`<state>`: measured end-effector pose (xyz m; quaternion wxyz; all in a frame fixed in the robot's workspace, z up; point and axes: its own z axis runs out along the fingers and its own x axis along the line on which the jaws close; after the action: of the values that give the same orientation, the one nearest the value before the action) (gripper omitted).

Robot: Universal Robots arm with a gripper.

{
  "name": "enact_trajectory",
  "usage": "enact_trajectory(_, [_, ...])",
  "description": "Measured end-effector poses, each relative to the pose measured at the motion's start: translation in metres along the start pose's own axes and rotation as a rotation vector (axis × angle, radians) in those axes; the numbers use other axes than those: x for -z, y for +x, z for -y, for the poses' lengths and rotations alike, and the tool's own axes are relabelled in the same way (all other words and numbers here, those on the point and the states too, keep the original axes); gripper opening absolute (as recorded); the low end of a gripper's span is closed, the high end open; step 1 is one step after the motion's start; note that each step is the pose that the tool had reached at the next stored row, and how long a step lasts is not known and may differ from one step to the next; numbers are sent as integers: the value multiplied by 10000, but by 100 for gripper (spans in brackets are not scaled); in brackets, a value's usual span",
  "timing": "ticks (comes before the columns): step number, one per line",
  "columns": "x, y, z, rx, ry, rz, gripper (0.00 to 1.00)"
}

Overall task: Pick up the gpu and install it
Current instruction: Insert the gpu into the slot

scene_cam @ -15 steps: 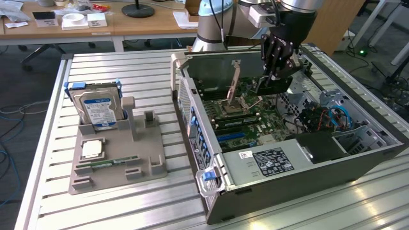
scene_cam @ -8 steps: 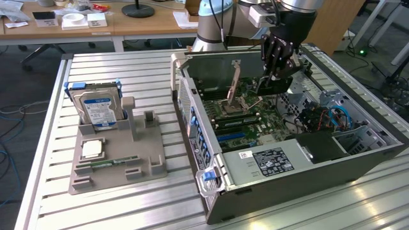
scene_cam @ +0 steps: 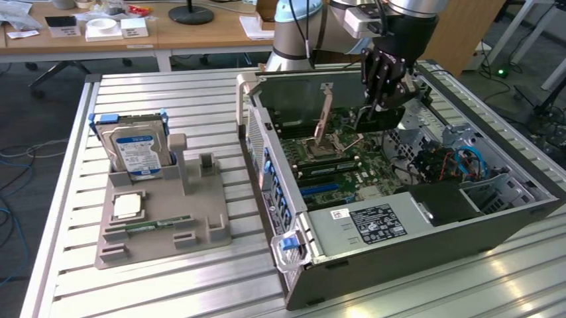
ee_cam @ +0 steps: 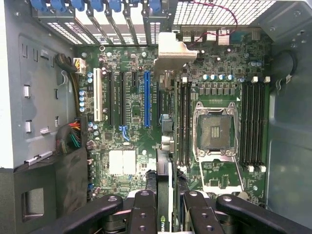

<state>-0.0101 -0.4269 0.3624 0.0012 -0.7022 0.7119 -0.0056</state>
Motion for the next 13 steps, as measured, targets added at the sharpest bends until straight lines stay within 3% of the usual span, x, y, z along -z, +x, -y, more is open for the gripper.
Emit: enact_trajectory(13, [-34,-1,-22,1,0,-44,26])
